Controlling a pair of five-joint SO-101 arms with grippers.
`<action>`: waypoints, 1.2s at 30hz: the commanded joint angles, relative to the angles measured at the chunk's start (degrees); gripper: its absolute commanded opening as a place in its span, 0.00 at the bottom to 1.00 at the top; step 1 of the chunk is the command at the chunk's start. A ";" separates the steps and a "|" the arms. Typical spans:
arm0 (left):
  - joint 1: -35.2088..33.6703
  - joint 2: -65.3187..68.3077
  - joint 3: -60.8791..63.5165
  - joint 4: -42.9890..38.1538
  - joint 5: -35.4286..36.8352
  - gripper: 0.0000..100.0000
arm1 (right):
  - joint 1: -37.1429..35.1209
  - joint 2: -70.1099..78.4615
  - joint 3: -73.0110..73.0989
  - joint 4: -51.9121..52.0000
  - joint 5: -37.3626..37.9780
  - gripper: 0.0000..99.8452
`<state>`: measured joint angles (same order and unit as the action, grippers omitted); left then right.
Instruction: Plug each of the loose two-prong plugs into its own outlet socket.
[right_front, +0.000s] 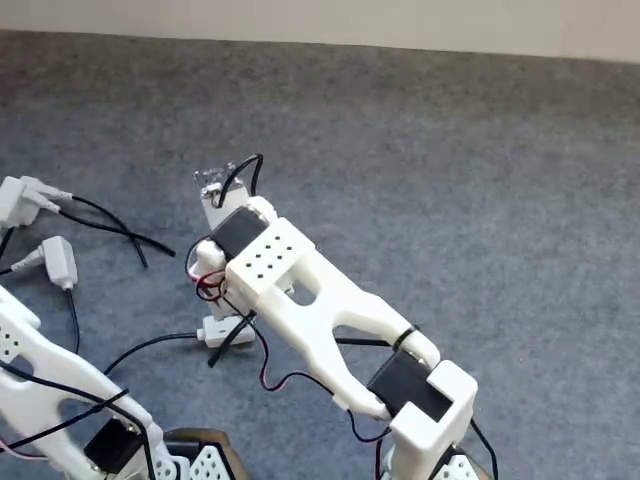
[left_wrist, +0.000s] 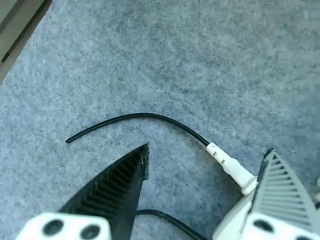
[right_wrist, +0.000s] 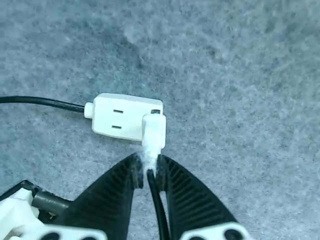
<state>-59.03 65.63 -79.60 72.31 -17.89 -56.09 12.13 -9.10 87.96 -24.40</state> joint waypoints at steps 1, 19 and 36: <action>-0.40 -1.19 -2.51 0.44 0.35 0.35 | -2.59 -0.84 -2.95 0.75 -0.70 0.00; -0.48 -1.19 -2.51 0.44 0.18 0.35 | -2.07 -0.75 1.10 0.31 -0.79 0.00; -0.22 -1.19 -2.86 2.29 0.09 0.35 | 1.98 -0.75 1.54 0.75 -0.79 0.00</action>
<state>-59.03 65.63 -79.60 74.24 -17.89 -55.38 12.13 -7.34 88.22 -24.40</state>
